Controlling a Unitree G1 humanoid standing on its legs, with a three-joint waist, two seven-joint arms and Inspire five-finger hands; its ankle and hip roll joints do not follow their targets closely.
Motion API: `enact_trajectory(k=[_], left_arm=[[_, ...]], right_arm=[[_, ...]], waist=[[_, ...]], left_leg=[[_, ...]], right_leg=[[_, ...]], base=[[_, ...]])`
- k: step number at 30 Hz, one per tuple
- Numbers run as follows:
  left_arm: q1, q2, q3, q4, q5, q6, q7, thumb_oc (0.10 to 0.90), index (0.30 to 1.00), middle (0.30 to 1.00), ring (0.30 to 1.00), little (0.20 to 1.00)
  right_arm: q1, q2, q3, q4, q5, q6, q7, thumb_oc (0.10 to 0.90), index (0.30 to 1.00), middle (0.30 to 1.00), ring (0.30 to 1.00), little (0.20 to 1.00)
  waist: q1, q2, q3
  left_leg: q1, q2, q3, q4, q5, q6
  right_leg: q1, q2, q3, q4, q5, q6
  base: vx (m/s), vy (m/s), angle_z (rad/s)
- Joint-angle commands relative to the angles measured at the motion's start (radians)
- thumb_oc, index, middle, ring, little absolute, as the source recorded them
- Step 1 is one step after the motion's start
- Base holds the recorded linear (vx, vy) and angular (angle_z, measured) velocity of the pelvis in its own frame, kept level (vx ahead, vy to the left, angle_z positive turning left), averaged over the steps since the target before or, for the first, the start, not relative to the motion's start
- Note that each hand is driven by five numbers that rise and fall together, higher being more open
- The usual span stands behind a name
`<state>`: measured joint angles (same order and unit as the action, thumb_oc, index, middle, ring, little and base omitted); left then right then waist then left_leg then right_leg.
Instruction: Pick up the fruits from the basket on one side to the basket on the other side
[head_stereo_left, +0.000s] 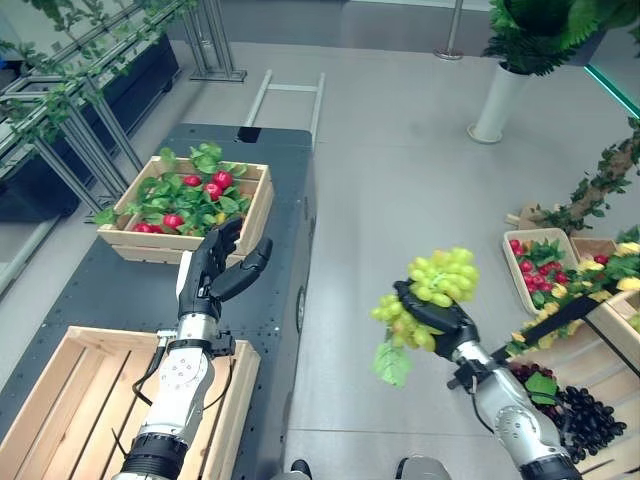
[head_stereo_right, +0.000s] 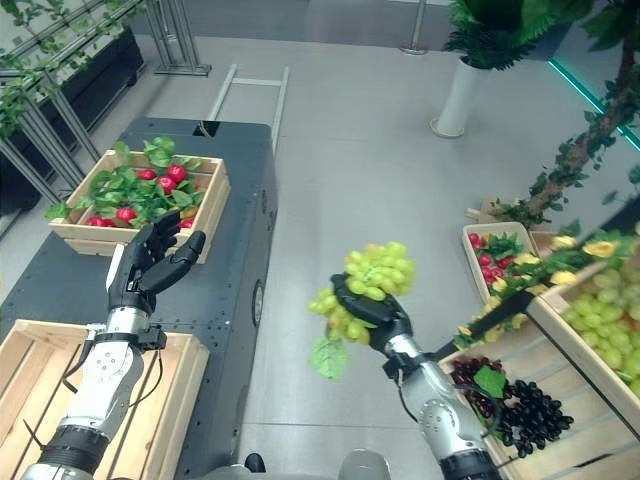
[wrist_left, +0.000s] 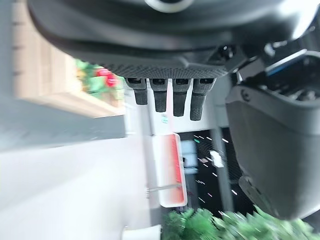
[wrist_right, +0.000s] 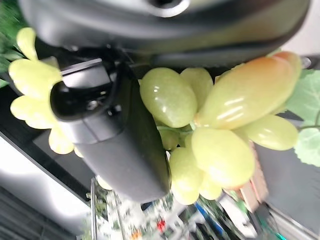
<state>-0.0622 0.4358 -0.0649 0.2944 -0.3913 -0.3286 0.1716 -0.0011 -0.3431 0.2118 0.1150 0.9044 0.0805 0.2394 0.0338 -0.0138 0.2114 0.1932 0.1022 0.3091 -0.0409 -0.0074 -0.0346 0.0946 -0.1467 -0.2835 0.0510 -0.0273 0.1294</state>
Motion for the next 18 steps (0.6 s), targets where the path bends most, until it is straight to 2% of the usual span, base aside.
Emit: enact_trajectory(k=[1, 3, 5, 7, 11, 15, 18], left_arm=[[-0.078, 0.008, 0.004, -0.085, -0.025, -0.059, 0.047, 0.8, 0.9, 0.9, 0.9, 0.9], [-0.09, -0.016, -0.016, -0.085, -0.011, -0.049, 0.053, 0.8, 0.9, 0.9, 0.9, 0.9], [-0.075, -0.042, -0.033, -0.102, -0.004, -0.024, 0.075, 0.8, 0.9, 0.9, 0.9, 0.9], [-0.058, -0.049, -0.03, -0.105, -0.015, -0.016, 0.074, 0.8, 0.9, 0.9, 0.9, 0.9], [-0.046, -0.061, -0.05, -0.082, -0.033, -0.03, 0.066, 0.8, 0.9, 0.9, 0.9, 0.9], [-0.054, -0.075, -0.091, -0.061, -0.043, -0.003, 0.035, 0.8, 0.9, 0.9, 0.9, 0.9], [-0.055, -0.089, -0.122, -0.023, -0.082, 0.023, 0.015, 0.8, 0.9, 0.9, 0.9, 0.9]], right_arm=[[-0.128, 0.029, -0.041, -0.035, 0.016, -0.066, 0.042, 0.4, 0.3, 0.3, 0.3, 0.3], [-0.118, 0.018, -0.044, -0.032, 0.016, -0.041, 0.057, 0.4, 0.3, 0.3, 0.3, 0.3], [-0.087, 0.005, -0.053, -0.045, 0.003, -0.003, 0.095, 0.4, 0.3, 0.3, 0.3, 0.3], [-0.064, 0.0, -0.057, -0.055, -0.003, 0.007, 0.108, 0.4, 0.3, 0.3, 0.3, 0.3], [-0.007, 0.007, -0.06, -0.068, -0.002, -0.022, 0.143, 0.4, 0.3, 0.3, 0.3, 0.3], [0.015, 0.012, -0.051, -0.083, -0.012, -0.032, 0.164, 0.4, 0.3, 0.3, 0.3, 0.3], [0.023, -0.005, -0.049, -0.091, -0.026, -0.019, 0.208, 0.4, 0.3, 0.3, 0.3, 0.3]], waist=[[-0.035, -0.025, -0.084], [-0.045, -0.027, -0.093], [-0.061, -0.027, -0.102], [-0.069, -0.026, -0.107], [-0.098, -0.027, -0.119], [-0.112, -0.03, -0.12], [-0.127, -0.035, -0.119]], left_leg=[[-0.078, -0.068, -0.015, 0.099, -0.108, 0.049], [-0.072, -0.057, 0.002, 0.073, -0.088, 0.039], [-0.063, -0.057, 0.002, 0.042, -0.077, 0.033], [-0.052, -0.055, 0.005, 0.024, -0.072, 0.032], [-0.02, -0.05, 0.002, -0.046, -0.046, 0.031], [-0.028, -0.043, -0.018, -0.046, -0.048, 0.028], [-0.029, -0.032, -0.005, -0.046, -0.035, 0.033]], right_leg=[[0.084, 0.003, 0.039, -0.059, -0.016, -0.038], [0.093, 0.006, 0.023, -0.086, -0.008, -0.038], [0.096, 0.017, 0.036, -0.122, 0.004, -0.041], [0.093, 0.021, 0.034, -0.13, 0.01, -0.042], [0.078, 0.034, 0.047, -0.119, 0.01, -0.046], [0.072, 0.045, 0.054, -0.114, 0.008, -0.048], [0.047, 0.07, 0.075, -0.076, -0.009, -0.068]], base=[[-0.07, -0.157, -0.35], [-0.03, -0.076, -0.11], [-0.01, -0.057, -0.18], [-0.01, -0.043, -0.17], [-0.03, -0.088, -0.08], [-0.05, -0.121, -0.03], [-0.06, -0.168, -0.06]])
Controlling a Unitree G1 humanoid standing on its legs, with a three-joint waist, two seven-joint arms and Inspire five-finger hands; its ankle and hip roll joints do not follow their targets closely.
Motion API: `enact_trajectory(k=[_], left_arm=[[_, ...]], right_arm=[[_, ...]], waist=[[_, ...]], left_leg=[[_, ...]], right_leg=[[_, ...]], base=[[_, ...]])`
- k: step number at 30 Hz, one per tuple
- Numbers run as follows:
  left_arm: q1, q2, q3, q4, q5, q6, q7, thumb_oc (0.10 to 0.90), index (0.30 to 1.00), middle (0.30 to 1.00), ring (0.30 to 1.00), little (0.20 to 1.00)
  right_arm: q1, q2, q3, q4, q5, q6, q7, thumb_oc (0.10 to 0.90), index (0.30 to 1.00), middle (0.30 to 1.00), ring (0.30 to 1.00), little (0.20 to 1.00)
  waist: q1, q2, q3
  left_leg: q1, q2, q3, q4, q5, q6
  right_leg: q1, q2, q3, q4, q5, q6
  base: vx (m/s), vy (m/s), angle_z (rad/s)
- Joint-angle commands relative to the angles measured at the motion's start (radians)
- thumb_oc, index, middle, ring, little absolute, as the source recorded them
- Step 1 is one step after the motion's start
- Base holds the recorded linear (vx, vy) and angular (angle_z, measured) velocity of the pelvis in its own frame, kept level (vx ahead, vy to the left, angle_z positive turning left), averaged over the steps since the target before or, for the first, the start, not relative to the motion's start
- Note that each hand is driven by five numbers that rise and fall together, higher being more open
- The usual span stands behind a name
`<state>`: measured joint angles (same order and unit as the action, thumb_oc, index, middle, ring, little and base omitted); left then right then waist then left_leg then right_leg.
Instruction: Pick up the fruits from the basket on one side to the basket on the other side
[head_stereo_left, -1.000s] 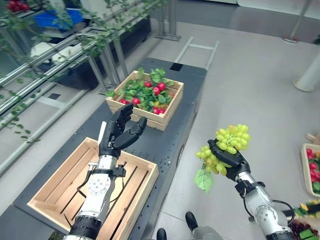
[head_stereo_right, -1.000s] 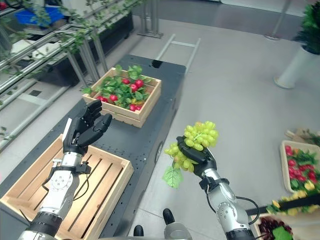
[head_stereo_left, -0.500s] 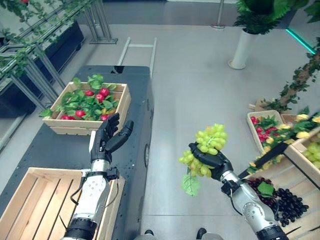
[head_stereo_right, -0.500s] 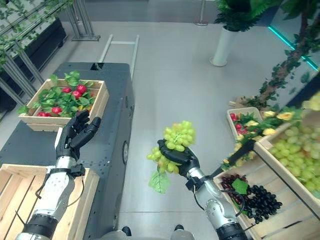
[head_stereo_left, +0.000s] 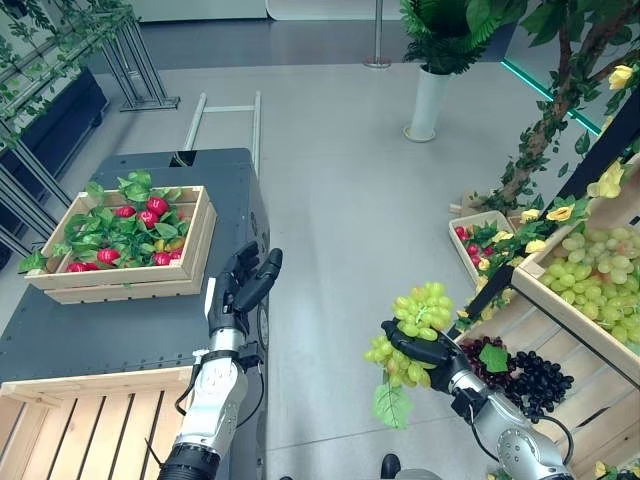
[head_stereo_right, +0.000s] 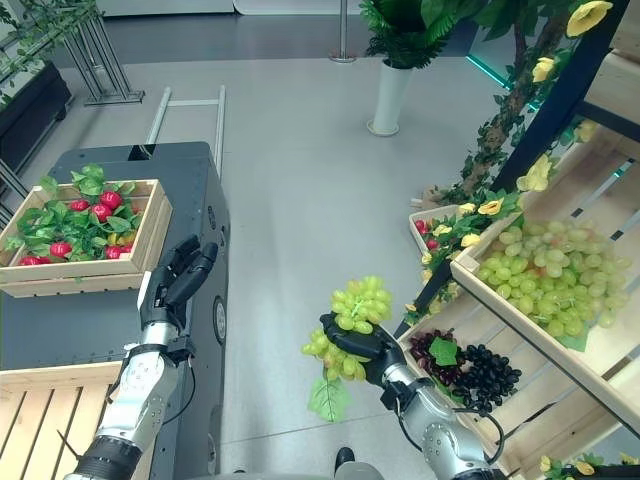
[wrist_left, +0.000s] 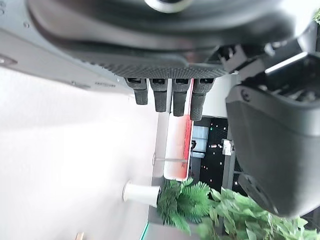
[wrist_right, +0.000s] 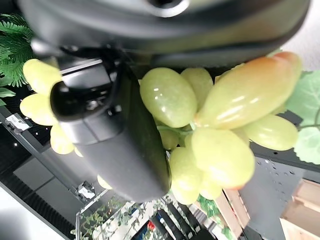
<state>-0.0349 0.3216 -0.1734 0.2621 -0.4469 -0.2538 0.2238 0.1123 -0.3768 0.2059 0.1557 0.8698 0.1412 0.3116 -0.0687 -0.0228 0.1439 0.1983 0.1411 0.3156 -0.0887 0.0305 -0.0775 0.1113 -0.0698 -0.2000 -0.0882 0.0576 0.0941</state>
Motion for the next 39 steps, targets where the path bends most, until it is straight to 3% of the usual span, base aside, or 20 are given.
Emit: enact_trajectory(k=[1, 4, 6, 7, 8, 9, 11, 13, 17, 18, 19, 21, 23, 25, 27, 28, 29, 30, 32, 39], left_arm=[[-0.079, 0.023, -0.015, 0.017, -0.03, -0.05, -0.035, 0.8, 0.9, 0.9, 0.9, 0.9], [-0.056, 0.013, -0.012, 0.03, -0.068, -0.039, -0.03, 0.8, 0.9, 0.9, 0.9, 0.9], [-0.028, 0.005, -0.007, 0.03, -0.08, -0.061, -0.008, 0.8, 0.9, 0.9, 0.9, 0.9], [-0.01, -0.001, -0.007, 0.022, -0.074, -0.074, 0.016, 0.8, 0.9, 0.9, 0.9, 0.9], [0.003, -0.001, -0.008, 0.01, -0.069, -0.088, 0.048, 0.8, 0.9, 0.9, 0.9, 0.9], [0.019, 0.001, -0.009, -0.017, -0.058, -0.104, 0.081, 0.8, 0.9, 0.9, 0.9, 0.9], [0.002, 0.011, -0.011, -0.048, -0.036, -0.106, 0.109, 0.8, 0.9, 0.9, 0.9, 0.9], [-0.056, 0.02, -0.039, -0.02, -0.029, -0.078, 0.121, 0.8, 0.9, 0.9, 0.9, 0.9], [-0.054, 0.04, -0.022, 0.0, -0.016, -0.11, 0.132, 0.8, 0.9, 0.9, 0.9, 0.9], [-0.032, 0.058, -0.008, -0.004, -0.001, -0.118, 0.127, 0.8, 0.9, 0.9, 0.9, 0.9], [-0.029, 0.06, -0.006, -0.007, 0.001, -0.116, 0.123, 0.8, 0.9, 0.9, 0.9, 0.9], [-0.002, 0.088, 0.031, -0.013, -0.009, -0.116, 0.116, 0.8, 0.9, 0.9, 0.9, 0.9], [0.006, 0.097, 0.046, -0.004, -0.025, -0.119, 0.113, 0.8, 0.9, 0.9, 0.9, 0.9], [0.007, 0.099, 0.071, 0.022, -0.055, -0.126, 0.118, 0.8, 0.9, 0.9, 0.9, 0.9], [0.004, 0.094, 0.073, 0.033, -0.079, -0.133, 0.13, 0.8, 0.9, 0.9, 0.9, 0.9], [0.003, 0.092, 0.079, 0.031, -0.093, -0.14, 0.14, 0.8, 0.9, 0.9, 0.9, 0.9], [0.0, 0.087, 0.082, 0.042, -0.088, -0.146, 0.145, 0.8, 0.9, 0.9, 0.9, 0.9], [-0.01, 0.071, 0.086, 0.063, -0.11, -0.123, 0.154, 0.8, 0.9, 0.9, 0.9, 0.9], [-0.005, 0.06, 0.093, 0.065, -0.133, -0.131, 0.141, 0.8, 0.9, 0.9, 0.9, 0.9], [0.044, 0.035, 0.101, 0.079, -0.083, -0.136, 0.108, 0.8, 0.9, 0.9, 0.9, 0.9]], right_arm=[[-0.087, 0.025, -0.042, -0.132, 0.007, -0.076, 0.143, 0.4, 0.3, 0.3, 0.3, 0.3], [-0.077, 0.002, -0.043, -0.141, 0.004, -0.047, 0.169, 0.4, 0.3, 0.3, 0.3, 0.3], [-0.082, -0.018, -0.041, -0.14, 0.023, -0.024, 0.207, 0.4, 0.3, 0.3, 0.3, 0.3], [-0.092, -0.033, -0.032, -0.134, 0.035, -0.016, 0.218, 0.4, 0.3, 0.3, 0.3, 0.3], [-0.1, -0.038, -0.027, -0.137, 0.027, -0.004, 0.237, 0.4, 0.3, 0.3, 0.3, 0.3], [-0.117, -0.052, -0.015, -0.142, 0.025, 0.005, 0.258, 0.4, 0.3, 0.3, 0.3, 0.3], [-0.178, -0.063, 0.026, -0.112, 0.035, -0.016, 0.29, 0.4, 0.3, 0.3, 0.3, 0.3], [-0.189, -0.054, 0.049, -0.127, 0.064, -0.031, 0.233, 0.4, 0.3, 0.3, 0.3, 0.3], [-0.148, -0.054, 0.053, -0.177, 0.049, -0.017, 0.286, 0.4, 0.3, 0.3, 0.3, 0.3], [-0.143, -0.058, 0.058, -0.18, 0.055, -0.006, 0.301, 0.4, 0.3, 0.3, 0.3, 0.3], [-0.144, -0.059, 0.058, -0.179, 0.059, -0.005, 0.298, 0.4, 0.3, 0.3, 0.3, 0.3], [-0.15, -0.049, 0.057, -0.155, 0.049, 0.014, 0.334, 0.4, 0.3, 0.3, 0.3, 0.3], [-0.145, -0.046, 0.063, -0.149, 0.025, 0.012, 0.351, 0.4, 0.3, 0.3, 0.3, 0.3], [-0.145, -0.036, 0.083, -0.135, -0.016, 0.012, 0.391, 0.4, 0.3, 0.3, 0.3, 0.3], [-0.153, -0.035, 0.097, -0.133, -0.037, 0.012, 0.41, 0.4, 0.3, 0.3, 0.3, 0.3], [-0.169, -0.04, 0.112, -0.124, -0.051, 0.008, 0.43, 0.4, 0.3, 0.3, 0.3, 0.3], [-0.179, -0.044, 0.115, -0.116, -0.054, 0.011, 0.439, 0.4, 0.3, 0.3, 0.3, 0.3], [-0.202, -0.057, 0.112, -0.129, -0.043, 0.043, 0.388, 0.4, 0.3, 0.3, 0.3, 0.3], [-0.209, -0.063, 0.103, -0.146, -0.033, 0.059, 0.393, 0.4, 0.3, 0.3, 0.3, 0.3], [-0.132, -0.121, -0.015, -0.259, -0.043, 0.015, 0.466, 0.4, 0.3, 0.3, 0.3, 0.3]], waist=[[-0.027, -0.026, -0.052], [-0.032, -0.038, -0.044], [-0.015, -0.065, -0.03], [0.002, -0.068, -0.017], [0.016, -0.062, -0.01], [0.039, -0.051, -0.001], [0.067, -0.036, 0.014], [0.061, -0.03, 0.022], [0.05, -0.029, 0.013], [0.063, -0.027, 0.011], [0.066, -0.027, 0.012], [0.084, -0.012, 0.01], [0.09, -0.009, 0.007], [0.108, -0.012, -0.003], [0.124, -0.02, -0.01], [0.144, -0.03, -0.015], [0.151, -0.036, -0.017], [0.139, -0.047, -0.023], [0.131, -0.047, -0.023], [0.081, -0.053, -0.038]], left_leg=[[-0.032, -0.069, -0.007, 0.001, -0.071, 0.075], [-0.025, -0.066, 0.0, 0.058, -0.092, 0.065], [-0.105, -0.076, -0.051, 0.279, -0.137, 0.066], [-0.159, -0.108, -0.146, 0.378, -0.137, 0.071], [-0.196, -0.154, -0.245, 0.4, -0.124, 0.08], [-0.213, -0.191, -0.359, 0.322, -0.085, 0.083], [-0.191, -0.222, -0.456, 0.189, -0.1, 0.116], [-0.184, -0.226, -0.438, 0.155, -0.103, 0.129], [-0.128, -0.213, -0.403, 0.014, -0.066, 0.135], [-0.117, -0.201, -0.354, 0.001, -0.068, 0.136], [-0.115, -0.199, -0.345, 0.001, -0.069, 0.136], [-0.106, -0.172, -0.267, 0.001, -0.07, 0.142], [-0.105, -0.165, -0.242, 0.001, -0.071, 0.145], [-0.105, -0.155, -0.212, 0.009, -0.075, 0.143], [-0.11, -0.146, -0.195, 0.021, -0.078, 0.129], [-0.111, -0.136, -0.155, 0.027, -0.088, 0.108], [-0.113, -0.126, -0.132, 0.025, -0.09, 0.099], [-0.121, -0.113, -0.119, 0.034, -0.078, 0.093], [-0.105, -0.101, -0.105, 0.033, -0.084, 0.084], [-0.061, -0.08, -0.091, 0.001, -0.073, 0.076]], right_leg=[[0.027, -0.002, -0.004, 0.073, -0.1, -0.037], [0.038, 0.008, 0.013, 0.078, -0.109, -0.046], [0.03, 0.004, 0.062, 0.066, -0.084, -0.07], [0.024, 0.01, 0.114, 0.067, -0.077, -0.077], [0.011, 0.016, 0.165, 0.081, -0.072, -0.076], [-0.003, 0.032, 0.222, 0.098, -0.069, -0.074], [-0.052, 0.051, 0.29, 0.147, -0.086, -0.058], [-0.089, 0.04, 0.273, 0.159, -0.067, -0.037], [-0.112, 0.028, 0.246, 0.11, -0.012, 0.0], [-0.133, 0.01, 0.148, 0.152, -0.007, 0.015], [-0.136, 0.007, 0.134, 0.164, -0.008, 0.017], [-0.142, -0.027, 0.033, 0.309, -0.032, 0.005], [-0.137, -0.043, 0.007, 0.352, -0.042, -0.003], [-0.077, -0.072, -0.036, 0.308, -0.06, -0.012], [-0.017, -0.084, -0.071, 0.178, -0.068, -0.015], [0.034, -0.096, -0.119, 0.084, -0.066, 0.005], [0.054, -0.093, -0.125, 0.038, -0.059, 0.017], [0.034, -0.076, -0.073, 0.001, -0.039, 0.023], [0.034, -0.076, -0.073, 0.001, -0.045, 0.026], [0.035, -0.052, -0.032, 0.001, -0.051, -0.005]], base=[[0.02, -0.125, -0.04], [0.02, -0.096, -0.08], [-0.04, -0.059, -0.41], [-0.05, 0.062, -0.73], [-0.04, 0.165, -0.85], [-0.06, 0.193, -0.99], [-0.08, 0.231, -1.64], [-0.04, 0.211, -1.83], [0.01, 0.134, -0.78], [-0.01, 0.07, -0.57], [-0.02, 0.056, -0.91], [-0.03, 0.04, -0.94], [-0.03, -0.016, -0.66], [-0.03, -0.138, -0.64], [-0.03, -0.182, -0.5], [-0.02, -0.207, -0.67], [-0.06, -0.317, -1.02], [-0.06, -0.218, -0.93], [-0.01, -0.142, -0.61], [0.04, -0.113, -0.19]])
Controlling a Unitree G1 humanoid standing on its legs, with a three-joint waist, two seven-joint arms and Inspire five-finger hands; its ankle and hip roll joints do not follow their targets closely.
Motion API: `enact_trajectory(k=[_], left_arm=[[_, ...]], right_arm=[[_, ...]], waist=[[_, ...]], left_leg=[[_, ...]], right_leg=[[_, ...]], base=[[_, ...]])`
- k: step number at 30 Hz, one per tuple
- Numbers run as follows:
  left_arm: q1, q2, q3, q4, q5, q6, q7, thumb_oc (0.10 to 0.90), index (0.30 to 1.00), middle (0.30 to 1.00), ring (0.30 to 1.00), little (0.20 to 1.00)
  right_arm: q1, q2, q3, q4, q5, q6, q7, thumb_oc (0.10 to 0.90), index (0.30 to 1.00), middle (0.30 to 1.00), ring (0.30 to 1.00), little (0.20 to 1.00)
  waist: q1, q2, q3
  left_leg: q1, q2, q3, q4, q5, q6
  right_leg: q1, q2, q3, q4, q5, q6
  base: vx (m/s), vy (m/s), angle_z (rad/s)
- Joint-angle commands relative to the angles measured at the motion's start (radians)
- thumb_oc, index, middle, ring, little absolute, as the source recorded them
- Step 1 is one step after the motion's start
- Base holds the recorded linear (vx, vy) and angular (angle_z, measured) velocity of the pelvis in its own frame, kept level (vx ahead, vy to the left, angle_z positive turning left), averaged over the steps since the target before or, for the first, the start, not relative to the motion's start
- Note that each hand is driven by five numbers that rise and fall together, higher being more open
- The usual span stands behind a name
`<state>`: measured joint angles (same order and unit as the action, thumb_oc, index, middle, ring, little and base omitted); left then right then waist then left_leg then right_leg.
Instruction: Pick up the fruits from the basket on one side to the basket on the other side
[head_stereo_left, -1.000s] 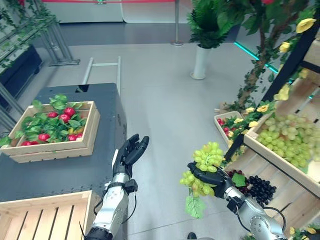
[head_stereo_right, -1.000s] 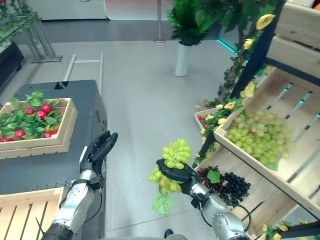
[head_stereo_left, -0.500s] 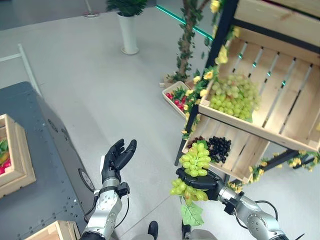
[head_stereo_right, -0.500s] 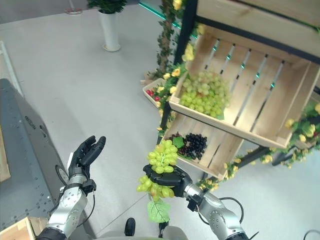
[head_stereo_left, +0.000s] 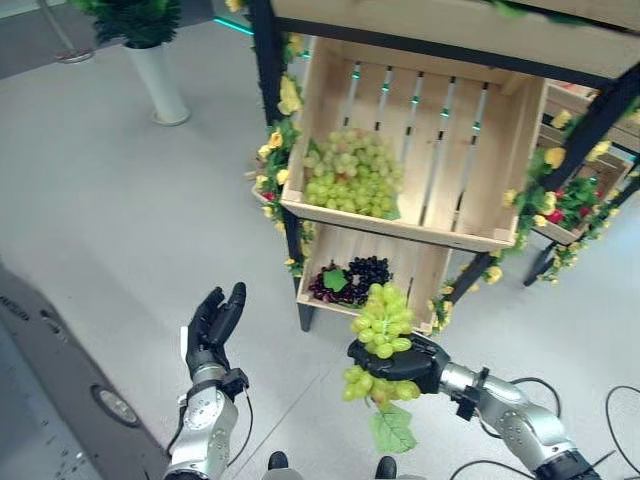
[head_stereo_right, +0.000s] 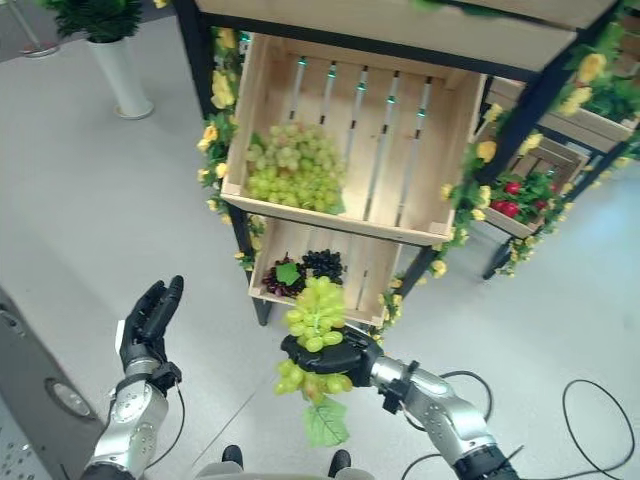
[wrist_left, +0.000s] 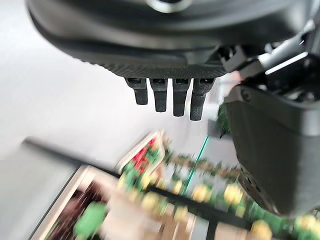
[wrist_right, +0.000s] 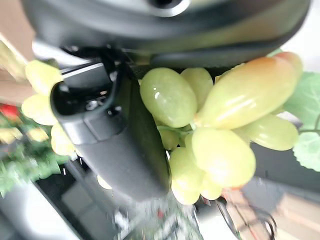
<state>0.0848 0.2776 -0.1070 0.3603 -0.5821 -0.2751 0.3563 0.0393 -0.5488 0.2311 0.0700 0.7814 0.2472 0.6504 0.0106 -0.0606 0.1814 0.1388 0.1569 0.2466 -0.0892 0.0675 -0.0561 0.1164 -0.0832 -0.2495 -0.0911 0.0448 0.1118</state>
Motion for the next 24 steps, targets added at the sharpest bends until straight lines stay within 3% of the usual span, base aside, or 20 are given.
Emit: enact_trajectory(k=[1, 16, 20, 24], left_arm=[[-0.075, 0.079, 0.034, -0.018, 0.053, -0.115, -0.026, 0.8, 0.9, 0.9, 0.9, 0.9], [-0.098, 0.087, 0.021, 0.036, 0.076, -0.104, -0.092, 0.8, 0.9, 0.9, 0.9, 0.9], [-0.115, 0.081, -0.004, 0.047, 0.077, -0.094, -0.101, 0.8, 0.9, 0.9, 0.9, 0.9], [-0.123, 0.073, -0.021, 0.052, 0.08, -0.09, -0.097, 0.8, 0.9, 0.9, 0.9, 0.9]], right_arm=[[-0.058, 0.049, -0.042, -0.176, 0.043, -0.095, 0.129, 0.4, 0.3, 0.3, 0.3, 0.3], [-0.122, -0.049, -0.2, -0.365, 0.189, -0.035, 0.24, 0.4, 0.3, 0.3, 0.3, 0.3], [-0.195, -0.059, -0.182, -0.381, 0.215, -0.006, 0.155, 0.4, 0.3, 0.3, 0.3, 0.3], [-0.27, -0.077, -0.182, -0.365, 0.184, -0.031, 0.046, 0.4, 0.3, 0.3, 0.3, 0.3]], waist=[[0.0, -0.015, -0.076], [-0.041, -0.002, -0.092], [-0.035, -0.005, -0.096], [-0.028, -0.009, -0.101]], left_leg=[[0.0, -0.095, -0.023, 0.002, -0.111, 0.054], [0.029, -0.073, -0.008, 0.002, -0.121, 0.035], [0.036, -0.073, -0.013, 0.002, -0.123, 0.031], [0.04, -0.071, -0.017, 0.002, -0.125, 0.029]], right_leg=[[0.031, -0.038, 0.019, 0.004, -0.038, -0.023], [0.03, -0.028, 0.04, 0.004, -0.046, -0.029], [0.037, -0.028, 0.039, 0.004, -0.047, -0.032], [0.042, -0.028, 0.031, 0.004, -0.048, -0.034]], base=[[0.06, -0.108, -0.01], [0.02, -0.034, -0.01], [0.0, 0.0, 0.0], [0.0, 0.0, 0.0]])
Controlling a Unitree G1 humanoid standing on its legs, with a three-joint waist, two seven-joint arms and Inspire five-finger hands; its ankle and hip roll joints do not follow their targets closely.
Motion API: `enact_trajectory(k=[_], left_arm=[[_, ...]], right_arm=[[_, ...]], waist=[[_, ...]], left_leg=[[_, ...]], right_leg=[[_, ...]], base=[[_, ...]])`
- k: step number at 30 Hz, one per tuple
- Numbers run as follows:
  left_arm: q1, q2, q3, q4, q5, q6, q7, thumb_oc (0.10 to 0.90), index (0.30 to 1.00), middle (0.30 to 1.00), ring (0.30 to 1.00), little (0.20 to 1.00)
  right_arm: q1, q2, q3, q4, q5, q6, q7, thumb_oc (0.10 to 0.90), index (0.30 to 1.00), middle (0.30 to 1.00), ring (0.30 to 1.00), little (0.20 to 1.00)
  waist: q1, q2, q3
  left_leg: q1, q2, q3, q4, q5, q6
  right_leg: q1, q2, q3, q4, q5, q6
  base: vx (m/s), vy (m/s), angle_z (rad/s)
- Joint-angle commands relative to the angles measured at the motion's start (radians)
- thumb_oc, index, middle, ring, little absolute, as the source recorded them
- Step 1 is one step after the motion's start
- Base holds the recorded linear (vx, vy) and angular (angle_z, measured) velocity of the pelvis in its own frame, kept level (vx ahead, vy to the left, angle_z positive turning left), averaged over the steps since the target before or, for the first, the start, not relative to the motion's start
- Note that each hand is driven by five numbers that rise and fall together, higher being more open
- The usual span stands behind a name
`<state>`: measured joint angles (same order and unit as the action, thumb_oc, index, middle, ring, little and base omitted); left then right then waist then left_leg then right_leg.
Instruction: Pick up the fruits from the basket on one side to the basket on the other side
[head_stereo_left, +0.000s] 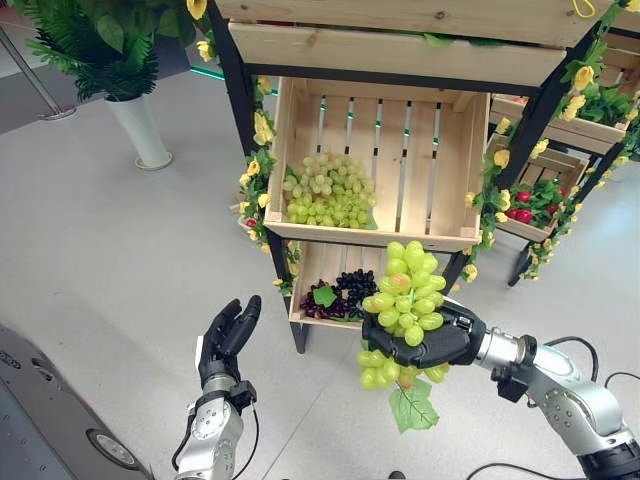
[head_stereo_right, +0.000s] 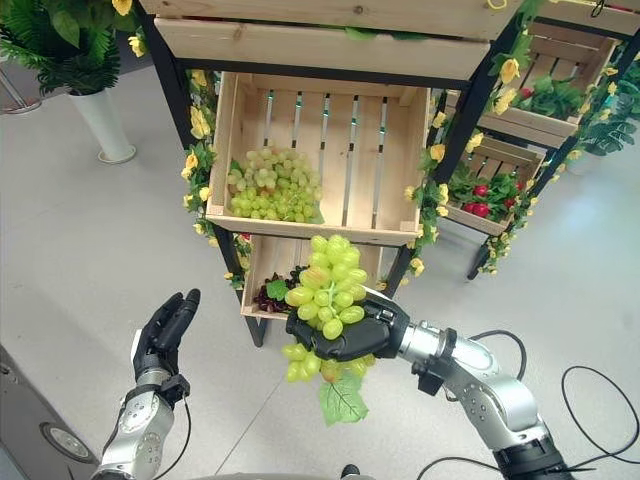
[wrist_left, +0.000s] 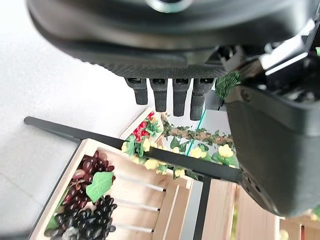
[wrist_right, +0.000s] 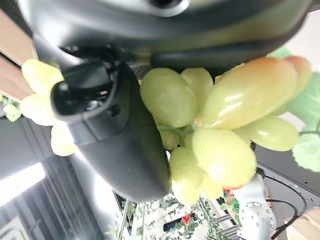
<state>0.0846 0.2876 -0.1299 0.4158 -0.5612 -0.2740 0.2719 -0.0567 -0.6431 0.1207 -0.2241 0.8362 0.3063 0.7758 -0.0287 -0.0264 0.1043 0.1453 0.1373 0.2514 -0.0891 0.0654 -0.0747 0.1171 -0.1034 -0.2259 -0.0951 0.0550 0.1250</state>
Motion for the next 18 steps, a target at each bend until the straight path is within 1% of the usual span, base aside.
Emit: enact_trajectory(k=[1, 2, 3, 4, 5, 6, 7, 8, 9, 11, 13, 15, 16, 18], left_arm=[[-0.125, 0.062, -0.002, -0.003, 0.056, -0.093, -0.011, 0.8, 0.9, 0.9, 0.9, 0.9], [-0.127, 0.062, -0.004, 0.002, 0.058, -0.097, -0.012, 0.8, 0.9, 0.9, 0.9, 0.9], [-0.13, 0.066, -0.005, -0.001, 0.062, -0.099, -0.011, 0.8, 0.9, 0.9, 0.9, 0.9], [-0.13, 0.067, -0.004, -0.003, 0.063, -0.098, -0.01, 0.8, 0.9, 0.9, 0.9, 0.9], [-0.129, 0.074, -0.005, -0.01, 0.079, -0.101, -0.007, 0.8, 0.9, 0.9, 0.9, 0.9], [-0.129, 0.077, -0.006, -0.013, 0.085, -0.102, -0.005, 0.8, 0.9, 0.9, 0.9, 0.9], [-0.126, 0.087, -0.012, -0.022, 0.115, -0.103, -0.011, 0.8, 0.9, 0.9, 0.9, 0.9], [-0.125, 0.09, -0.015, -0.025, 0.12, -0.101, -0.012, 0.8, 0.9, 0.9, 0.9, 0.9], [-0.124, 0.102, -0.032, -0.036, 0.135, -0.09, -0.027, 0.8, 0.9, 0.9, 0.9, 0.9], [-0.12, 0.112, -0.049, -0.041, 0.143, -0.083, -0.045, 0.8, 0.9, 0.9, 0.9, 0.9], [-0.117, 0.124, -0.081, -0.038, 0.145, -0.08, -0.066, 0.8, 0.9, 0.9, 0.9, 0.9], [-0.114, 0.124, -0.095, -0.035, 0.136, -0.081, -0.067, 0.8, 0.9, 0.9, 0.9, 0.9], [-0.107, 0.125, -0.109, -0.036, 0.128, -0.083, -0.067, 0.8, 0.9, 0.9, 0.9, 0.9], [-0.101, 0.125, -0.116, -0.031, 0.119, -0.091, -0.07, 0.8, 0.9, 0.9, 0.9, 0.9]], right_arm=[[-0.215, 0.006, -0.077, -0.048, 0.13, -0.094, -0.126, 0.4, 0.3, 0.3, 0.3, 0.3], [-0.241, 0.001, -0.081, -0.026, 0.119, -0.097, -0.153, 0.4, 0.3, 0.3, 0.3, 0.3], [-0.262, -0.006, -0.085, 0.0, 0.089, -0.114, -0.188, 0.4, 0.3, 0.3, 0.3, 0.3], [-0.27, -0.01, -0.086, 0.008, 0.085, -0.116, -0.197, 0.4, 0.3, 0.3, 0.3, 0.3], [-0.316, -0.036, -0.086, 0.049, 0.088, -0.117, -0.26, 0.4, 0.3, 0.3, 0.3, 0.3], [-0.325, -0.041, -0.088, 0.059, 0.081, -0.121, -0.273, 0.4, 0.3, 0.3, 0.3, 0.3], [-0.355, -0.064, -0.094, 0.103, 0.091, -0.124, -0.308, 0.4, 0.3, 0.3, 0.3, 0.3], [-0.364, -0.07, -0.096, 0.114, 0.097, -0.121, -0.313, 0.4, 0.3, 0.3, 0.3, 0.3], [-0.398, -0.082, -0.096, 0.16, 0.068, -0.128, -0.347, 0.4, 0.3, 0.3, 0.3, 0.3], [-0.444, -0.109, -0.093, 0.221, 0.094, -0.121, -0.36, 0.4, 0.3, 0.3, 0.3, 0.3], [-0.526, -0.142, -0.069, 0.336, 0.059, -0.12, -0.387, 0.4, 0.3, 0.3, 0.3, 0.3], [-0.571, -0.161, -0.045, 0.39, 0.031, -0.122, -0.403, 0.4, 0.3, 0.3, 0.3, 0.3], [-0.624, -0.184, -0.018, 0.459, 0.034, -0.106, -0.417, 0.4, 0.3, 0.3, 0.3, 0.3], [-0.679, -0.206, 0.017, 0.527, 0.004, -0.093, -0.435, 0.4, 0.3, 0.3, 0.3, 0.3]], waist=[[0.015, -0.044, -0.025], [0.018, -0.045, -0.027], [0.023, -0.047, -0.029], [0.024, -0.048, -0.029], [0.03, -0.05, -0.03], [0.031, -0.051, -0.03], [0.039, -0.053, -0.031], [0.041, -0.053, -0.031], [0.052, -0.056, -0.031], [0.061, -0.058, -0.031], [0.078, -0.061, -0.033], [0.085, -0.061, -0.032], [0.098, -0.064, -0.035], [0.108, -0.067, -0.037]], left_leg=[[0.036, -0.05, -0.024, 0.002, -0.125, 0.047], [0.036, -0.05, -0.028, 0.002, -0.125, 0.046], [0.036, -0.05, -0.032, 0.002, -0.126, 0.047], [0.036, -0.05, -0.033, 0.002, -0.126, 0.047], [0.036, -0.05, -0.039, 0.002, -0.126, 0.047], [0.036, -0.05, -0.041, 0.002, -0.126, 0.047], [0.034, -0.05, -0.047, 0.002, -0.126, 0.047], [0.034, -0.05, -0.049, 0.002, -0.126, 0.047], [0.031, -0.051, -0.06, 0.002, -0.126, 0.046], [0.033, -0.051, -0.067, 0.002, -0.124, 0.046], [0.035, -0.051, -0.079, 0.002, -0.125, 0.045], [0.036, -0.051, -0.085, 0.002, -0.126, 0.045], [0.037, -0.051, -0.091, 0.002, -0.126, 0.044], [0.036, -0.052, -0.096, 0.002, -0.124, 0.043]], right_leg=[[0.044, -0.008, 0.003, 0.008, -0.059, -0.049], [0.045, -0.007, 0.002, 0.008, -0.06, -0.05], [0.047, -0.007, -0.001, 0.008, -0.06, -0.051], [0.047, -0.007, -0.002, 0.008, -0.06, -0.051], [0.05, -0.007, -0.006, 0.008, -0.06, -0.053], [0.05, -0.006, -0.007, 0.008, -0.06, -0.053], [0.052, -0.007, -0.012, 0.008, -0.06, -0.054], [0.052, -0.007, -0.013, 0.008, -0.06, -0.054], [0.054, -0.006, -0.019, 0.008, -0.061, -0.056], [0.058, -0.006, -0.025, 0.008, -0.062, -0.057], [0.068, -0.007, -0.039, 0.008, -0.066, -0.059], [0.073, -0.007, -0.045, 0.008, -0.068, -0.06], [0.078, -0.007, -0.054, 0.008, -0.07, -0.062], [0.082, -0.008, -0.061, 0.008, -0.071, -0.064]], base=[[0.0, 0.0, 0.0], [0.0, 0.0, 0.0], [0.0, 0.0, 0.0], [0.01, 0.007, 0.03], [0.0, 0.005, 0.03], [-0.01, 0.005, 0.05], [-0.01, 0.001, 0.04], [-0.03, -0.006, 0.05], [-0.02, -0.009, 0.07], [-0.02, -0.008, 0.11], [-0.01, 0.001, 0.23], [0.0, 0.012, 0.12], [0.0, 0.021, 0.11], [0.01, 0.02, 0.18]])
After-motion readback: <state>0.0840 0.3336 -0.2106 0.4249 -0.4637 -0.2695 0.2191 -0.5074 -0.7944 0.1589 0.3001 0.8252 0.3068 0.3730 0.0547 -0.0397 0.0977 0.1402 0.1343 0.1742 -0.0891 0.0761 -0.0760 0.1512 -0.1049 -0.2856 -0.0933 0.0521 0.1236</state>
